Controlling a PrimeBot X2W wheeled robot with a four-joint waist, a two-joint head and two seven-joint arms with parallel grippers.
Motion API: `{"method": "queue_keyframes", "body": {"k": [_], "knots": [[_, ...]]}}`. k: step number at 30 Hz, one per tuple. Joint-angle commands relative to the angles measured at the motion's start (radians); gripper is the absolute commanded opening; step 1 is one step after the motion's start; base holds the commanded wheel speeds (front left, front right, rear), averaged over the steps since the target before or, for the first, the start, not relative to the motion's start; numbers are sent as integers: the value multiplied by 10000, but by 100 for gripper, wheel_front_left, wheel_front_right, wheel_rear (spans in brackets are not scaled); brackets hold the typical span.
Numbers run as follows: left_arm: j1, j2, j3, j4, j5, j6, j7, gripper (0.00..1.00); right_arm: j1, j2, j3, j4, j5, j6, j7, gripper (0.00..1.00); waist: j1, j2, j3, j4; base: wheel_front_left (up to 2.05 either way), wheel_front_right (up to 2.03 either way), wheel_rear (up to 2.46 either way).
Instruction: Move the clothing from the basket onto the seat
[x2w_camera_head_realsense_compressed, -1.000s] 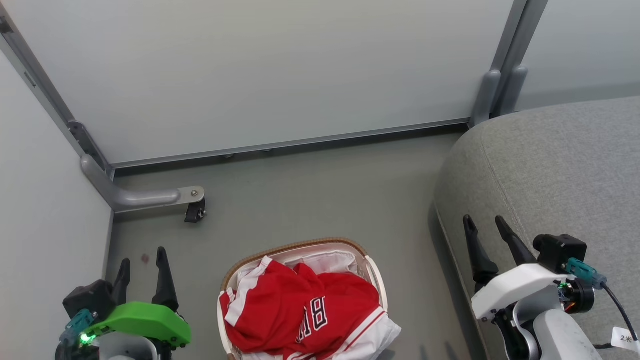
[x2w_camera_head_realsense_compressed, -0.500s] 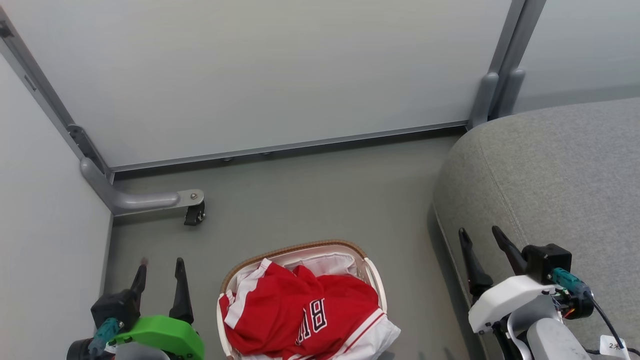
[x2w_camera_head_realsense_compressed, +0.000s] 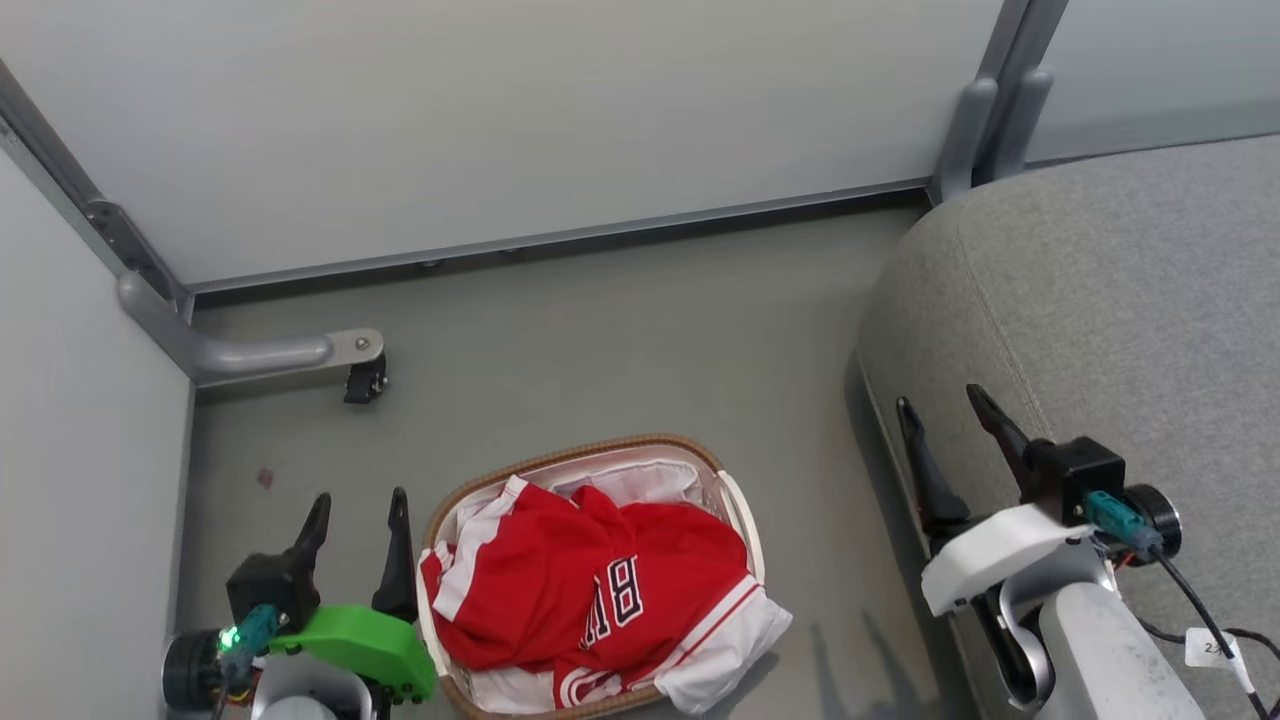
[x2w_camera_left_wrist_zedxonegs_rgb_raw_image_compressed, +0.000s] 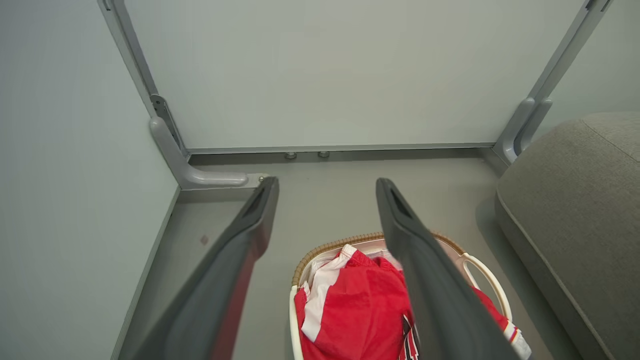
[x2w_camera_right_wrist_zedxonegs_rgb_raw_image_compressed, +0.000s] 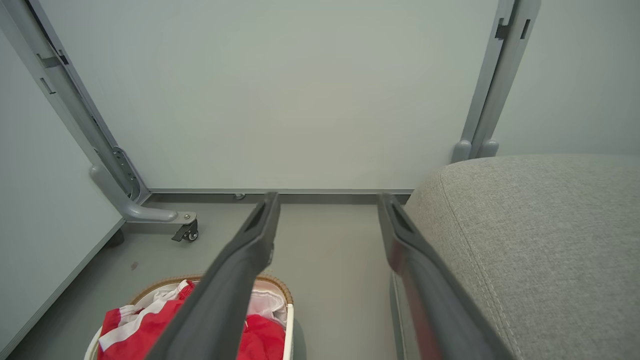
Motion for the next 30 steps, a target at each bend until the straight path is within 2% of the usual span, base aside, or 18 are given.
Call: {"method": "queue_keyframes", "body": {"k": [1,6,13,18,30], "knots": [[-387,-2,-45,59,275,-77,-87,100,-273,-48,9,-170,-179,0,-79,100,0,0,796,-181,0,0,0],[-1238,16,-283,588,562,-284,-190,100,-811,-50,38,-677,-432,0,-177,100,0,0,1825,-372,0,0,0],[-2655,331,-1036,1392,917,-387,-325,100,-1486,-54,118,-1385,-916,-1,-296,100,0,0,3269,-641,0,0,0],[-3768,814,-2213,1877,867,-395,-388,100,-2050,-54,265,-1995,-1092,-1,-380,100,0,0,4525,-961,0,0,0],[-5541,1833,-4360,3028,321,-397,-369,100,-2774,-48,543,-2924,-582,-1,-378,100,0,0,6433,-1609,0,0,0]]}}
